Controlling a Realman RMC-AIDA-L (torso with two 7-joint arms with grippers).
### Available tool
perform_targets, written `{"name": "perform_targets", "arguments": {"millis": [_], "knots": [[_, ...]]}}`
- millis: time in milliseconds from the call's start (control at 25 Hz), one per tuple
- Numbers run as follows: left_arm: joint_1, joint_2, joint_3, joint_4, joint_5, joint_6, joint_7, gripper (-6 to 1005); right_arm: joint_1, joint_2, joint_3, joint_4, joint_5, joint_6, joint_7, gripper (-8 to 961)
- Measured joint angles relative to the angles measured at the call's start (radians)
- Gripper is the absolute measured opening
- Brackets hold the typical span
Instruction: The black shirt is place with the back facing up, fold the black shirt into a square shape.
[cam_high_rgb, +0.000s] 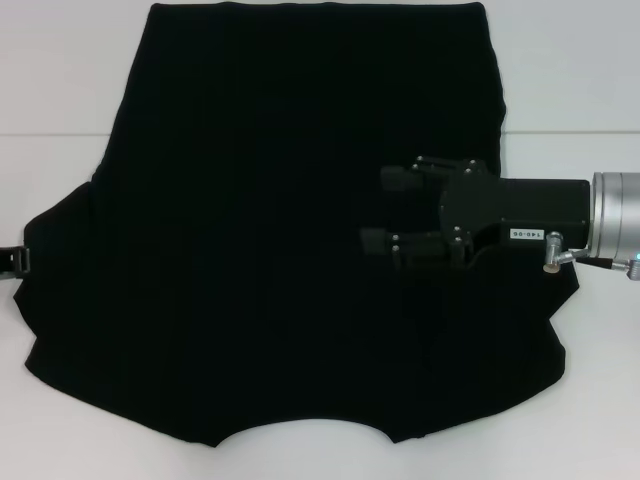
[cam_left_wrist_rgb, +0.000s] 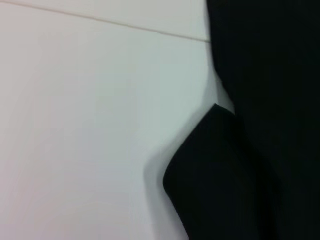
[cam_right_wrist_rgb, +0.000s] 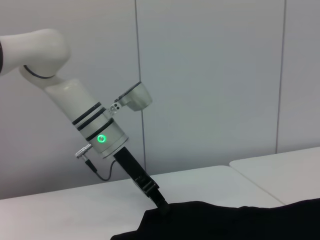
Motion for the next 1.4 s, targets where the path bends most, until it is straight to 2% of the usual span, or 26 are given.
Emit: {"name": "perform_targets", "arguments": {"millis": [440,880,1400], "knots": [[0.001,0.008,-0.053,0.004,-0.002,-0.008,0.021,-1,0.01,0.008,-0.001,0.001,0.004,0.021,0.008,894],[0.005,0.01,-0.098,0.008,-0.002,-0.009,0.025,-2,0.015,0.008,0.0,0.0,0.008,0.026,0.011,894],[0.01,0.011,-0.109,0.018,-0.002,-0.007,0.026,-1,0.023,0.008,0.0,0.001,0.008,0.037,0.018,894]]}}
